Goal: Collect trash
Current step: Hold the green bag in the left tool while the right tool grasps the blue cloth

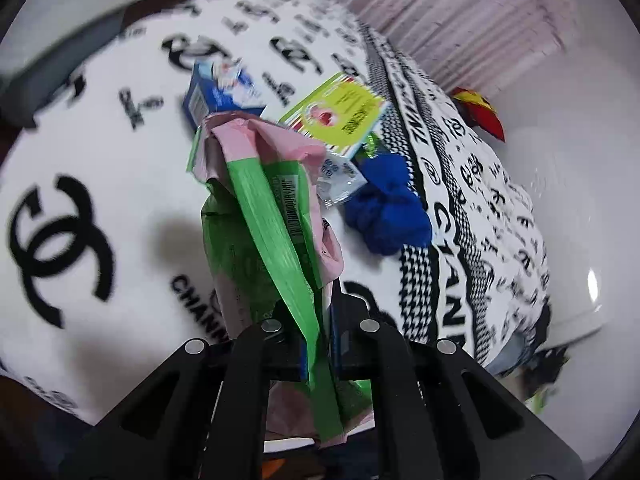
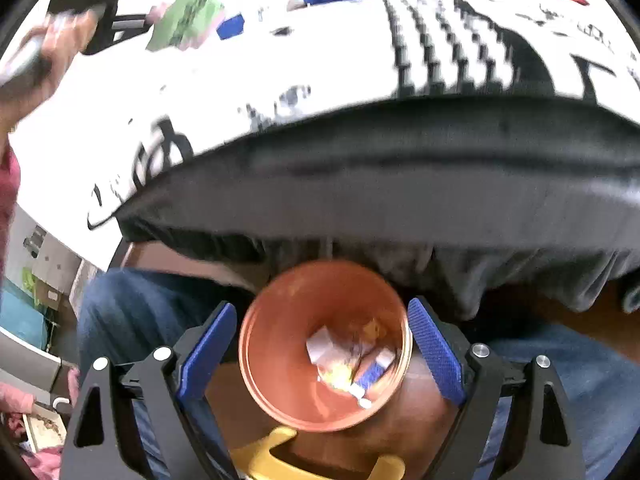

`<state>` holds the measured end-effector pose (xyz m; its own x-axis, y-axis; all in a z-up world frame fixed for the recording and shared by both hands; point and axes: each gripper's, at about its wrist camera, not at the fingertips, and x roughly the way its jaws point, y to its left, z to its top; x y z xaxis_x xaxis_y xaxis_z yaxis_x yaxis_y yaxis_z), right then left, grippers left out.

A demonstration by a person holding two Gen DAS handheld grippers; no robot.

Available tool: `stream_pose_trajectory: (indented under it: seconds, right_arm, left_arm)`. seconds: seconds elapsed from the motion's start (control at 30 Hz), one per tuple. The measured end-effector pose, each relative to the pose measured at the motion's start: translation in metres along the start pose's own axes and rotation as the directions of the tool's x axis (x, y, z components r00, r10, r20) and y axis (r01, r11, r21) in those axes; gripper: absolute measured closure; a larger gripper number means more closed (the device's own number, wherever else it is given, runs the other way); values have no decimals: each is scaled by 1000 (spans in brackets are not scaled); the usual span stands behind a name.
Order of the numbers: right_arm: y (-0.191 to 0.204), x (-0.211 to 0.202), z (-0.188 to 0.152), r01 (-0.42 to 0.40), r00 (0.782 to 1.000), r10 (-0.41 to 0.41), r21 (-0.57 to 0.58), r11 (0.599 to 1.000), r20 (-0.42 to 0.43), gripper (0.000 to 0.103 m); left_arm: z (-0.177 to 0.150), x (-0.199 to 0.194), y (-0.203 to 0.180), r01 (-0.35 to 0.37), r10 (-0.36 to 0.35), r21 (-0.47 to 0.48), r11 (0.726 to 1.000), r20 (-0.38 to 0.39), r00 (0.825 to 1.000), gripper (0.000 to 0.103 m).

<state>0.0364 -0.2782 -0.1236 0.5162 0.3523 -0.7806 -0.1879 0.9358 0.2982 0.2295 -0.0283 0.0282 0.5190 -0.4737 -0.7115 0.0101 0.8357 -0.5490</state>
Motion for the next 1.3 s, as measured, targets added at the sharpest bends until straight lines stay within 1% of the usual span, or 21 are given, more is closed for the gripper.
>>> stream_pose_trajectory:
  seconds: [0.1,0.23,0.4,0.47,0.53,0.6,0.63,0.67,0.7,0.8,0.83,0.93,1.0,1.03,1.07,1.13,1.17,1.3]
  right_arm:
    - [2,-16,22,17,998,-16,-18,1000,58,17]
    - [2,-32,56,42,990,-39,-25,999,135,17]
    - [6,-38,104,72,974,-60,-46,996,219,17]
    - [12,-38,131,75,963,-56,-63,995,265,16]
    - [17,-34,156,89,951,-61,-77,993,304,12]
    - [20,-28,182,85,944,-52,-87,993,327,10]
    - [21,-19,203,87,942,-55,-85,993,331,8]
    - [22,-16,215,91,942,-58,-83,992,330,6]
    - [21,-5,233,93,941,-64,-72,993,333,6]
    - [15,20,271,89,947,-73,-36,995,312,6]
    - [9,34,288,77,952,-70,-11,997,298,6]
    - [-6,65,316,79,965,-94,68,994,246,6]
    - [-18,86,328,48,977,-73,124,991,203,6]
    - [-24,97,333,48,983,-74,154,987,170,6]
    - [-28,107,335,46,987,-72,175,983,146,8]
    - [-32,119,335,22,993,-46,206,978,112,24]
    - [-33,120,334,10,993,-35,223,975,110,39]
    - [-31,107,323,-23,989,-10,223,975,145,44]
  left_arm:
    - [-21,-22,-10,-29,26,108,994,33,999,96]
    - [-51,-43,-15,-69,52,219,973,85,995,96]
    - [-84,-59,-13,-103,72,285,953,118,990,96]
    - [-97,-62,-12,-117,82,314,942,124,989,96]
    - [-104,-64,-7,-109,75,317,942,116,990,96]
    - [-109,-67,-2,-108,73,315,943,120,990,96]
    - [-111,-68,-1,-111,75,317,942,122,990,96]
    - [-113,-69,3,-110,75,314,943,123,990,96]
    - [-113,-70,5,-109,73,310,945,123,990,96]
    - [-112,-72,13,-110,75,306,946,124,989,96]
    - [-111,-73,17,-122,85,308,943,131,988,96]
    - [-108,-74,24,-123,85,303,945,134,987,96]
    - [-106,-75,28,-112,76,297,948,129,989,96]
    - [-105,-74,31,-107,73,291,951,124,990,96]
    - [-104,-74,33,-105,72,289,951,123,990,96]
    - [-105,-74,35,-102,71,286,953,118,990,96]
    - [-105,-75,35,-100,69,288,952,116,991,96]
    - [-106,-75,36,-94,64,287,953,112,992,96]
